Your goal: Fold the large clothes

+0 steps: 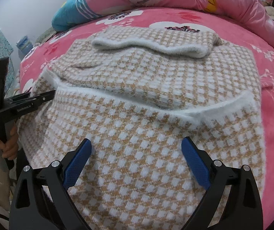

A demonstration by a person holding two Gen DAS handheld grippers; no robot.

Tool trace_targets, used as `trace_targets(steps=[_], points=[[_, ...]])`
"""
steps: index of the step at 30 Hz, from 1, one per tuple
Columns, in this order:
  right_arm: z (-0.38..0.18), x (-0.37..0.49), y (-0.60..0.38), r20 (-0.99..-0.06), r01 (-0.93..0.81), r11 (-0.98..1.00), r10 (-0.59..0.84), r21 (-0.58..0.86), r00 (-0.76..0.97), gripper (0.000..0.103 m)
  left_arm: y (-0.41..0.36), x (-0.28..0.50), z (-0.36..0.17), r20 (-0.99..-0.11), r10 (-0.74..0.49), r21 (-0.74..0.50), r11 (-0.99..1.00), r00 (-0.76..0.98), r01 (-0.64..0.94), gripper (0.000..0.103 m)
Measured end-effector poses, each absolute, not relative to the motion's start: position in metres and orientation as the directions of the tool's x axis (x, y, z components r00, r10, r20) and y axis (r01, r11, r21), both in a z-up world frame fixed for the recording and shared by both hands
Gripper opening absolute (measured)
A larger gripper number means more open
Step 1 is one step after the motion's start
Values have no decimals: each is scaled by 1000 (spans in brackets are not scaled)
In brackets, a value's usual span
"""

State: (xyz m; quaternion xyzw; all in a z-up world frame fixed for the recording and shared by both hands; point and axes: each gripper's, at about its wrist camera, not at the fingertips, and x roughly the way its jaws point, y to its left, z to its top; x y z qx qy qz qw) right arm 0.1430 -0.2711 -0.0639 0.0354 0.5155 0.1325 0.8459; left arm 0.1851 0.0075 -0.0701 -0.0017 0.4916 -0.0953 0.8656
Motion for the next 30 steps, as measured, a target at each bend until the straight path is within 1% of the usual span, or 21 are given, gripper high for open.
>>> trace_targets(steps=[5,8,11,16,18,22,27,30], points=[[-44,132,-300,-831,-134,968,252,214,496,92,9,184,-70,-853,-157,-91,984,498,154,39],[-34,125,-325,-816,-82,974,223,212,533,92,9,183,-70,-853,-151,-86,985,499,151,39],[-28,120,-346,-811,-33,977,193,210,552,92,7,184,-70,-854,-142,-76,986,501,150,39],[-23,109,-380,-806,40,969,181,245,564,92,6,183,-70,-853,-143,-79,986,501,147,40],[-21,105,-391,-802,64,963,179,261,570,92,4,184,-70,-853,-142,-79,986,502,146,40],[-19,103,-421,-767,114,925,226,362,600,92,6,184,-69,-854,-140,-76,987,500,145,40],[-28,129,-439,-720,105,852,359,512,594,80,6,186,-69,-856,-134,-73,987,498,141,40],[-42,153,-437,-711,108,819,415,564,567,73,6,186,-69,-856,-133,-72,988,499,140,40]])
